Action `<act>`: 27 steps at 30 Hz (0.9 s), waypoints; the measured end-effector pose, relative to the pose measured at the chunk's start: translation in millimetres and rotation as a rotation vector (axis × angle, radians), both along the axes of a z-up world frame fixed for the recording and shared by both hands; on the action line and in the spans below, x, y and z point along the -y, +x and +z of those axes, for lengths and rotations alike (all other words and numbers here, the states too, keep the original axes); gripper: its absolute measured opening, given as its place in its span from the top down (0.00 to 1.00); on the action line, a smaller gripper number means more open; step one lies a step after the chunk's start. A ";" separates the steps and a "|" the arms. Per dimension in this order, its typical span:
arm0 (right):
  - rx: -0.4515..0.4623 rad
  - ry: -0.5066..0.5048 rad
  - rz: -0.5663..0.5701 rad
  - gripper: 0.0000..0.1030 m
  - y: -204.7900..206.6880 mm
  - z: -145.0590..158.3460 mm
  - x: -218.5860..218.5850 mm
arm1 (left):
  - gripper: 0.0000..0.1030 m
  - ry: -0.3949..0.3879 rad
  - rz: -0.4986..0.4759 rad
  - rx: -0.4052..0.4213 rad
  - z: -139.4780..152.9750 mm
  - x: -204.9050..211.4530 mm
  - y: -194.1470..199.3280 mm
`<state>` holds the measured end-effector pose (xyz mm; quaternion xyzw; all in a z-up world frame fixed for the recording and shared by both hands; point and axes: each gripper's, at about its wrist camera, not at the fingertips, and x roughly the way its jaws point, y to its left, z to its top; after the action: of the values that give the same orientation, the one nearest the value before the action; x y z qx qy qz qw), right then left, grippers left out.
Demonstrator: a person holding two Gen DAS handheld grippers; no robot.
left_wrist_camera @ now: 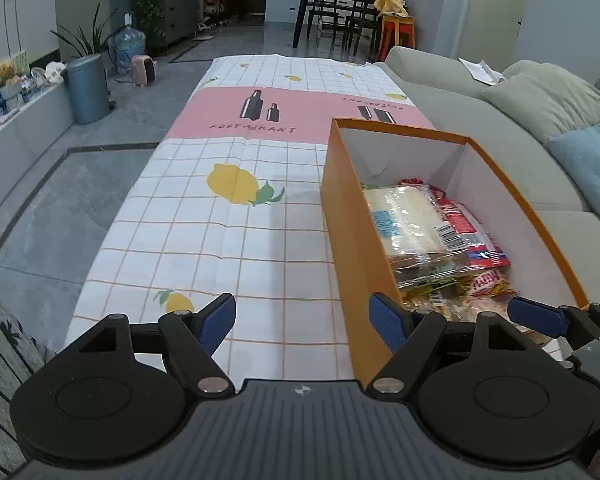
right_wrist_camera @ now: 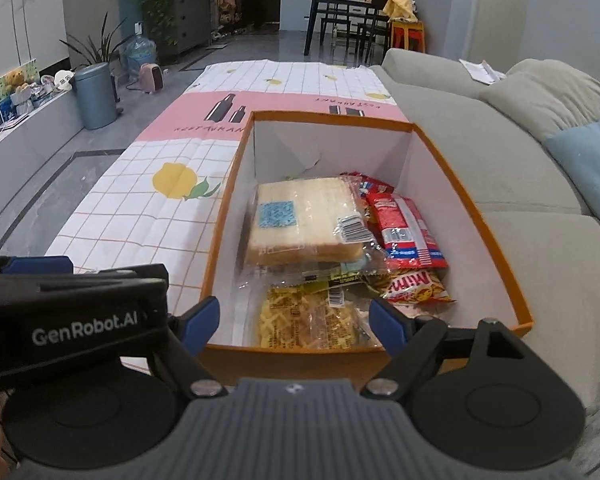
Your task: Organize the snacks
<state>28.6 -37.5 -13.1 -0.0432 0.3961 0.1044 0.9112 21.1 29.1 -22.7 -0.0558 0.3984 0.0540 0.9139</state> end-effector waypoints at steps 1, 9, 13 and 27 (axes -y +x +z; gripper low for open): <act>-0.005 -0.001 0.000 0.23 0.4 -0.7 -0.8 | 0.14 0.010 -0.002 0.000 -0.7 0.5 0.7; -0.009 -0.016 -0.016 0.23 -0.6 -1.7 -4.2 | 0.13 0.001 0.006 -0.002 -3.8 -0.5 2.5; -0.001 -0.020 -0.019 0.23 -1.4 -0.9 -4.2 | 0.13 -0.007 -0.001 0.005 -4.2 0.1 3.6; 0.009 -0.030 -0.013 0.23 -3.4 1.1 -5.3 | 0.14 0.000 -0.015 0.023 -2.5 2.9 2.2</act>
<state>25.3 -32.2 -12.0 -0.0547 0.3937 0.0924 0.9129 23.3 26.2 -25.3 -0.0531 0.3884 0.0464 0.9188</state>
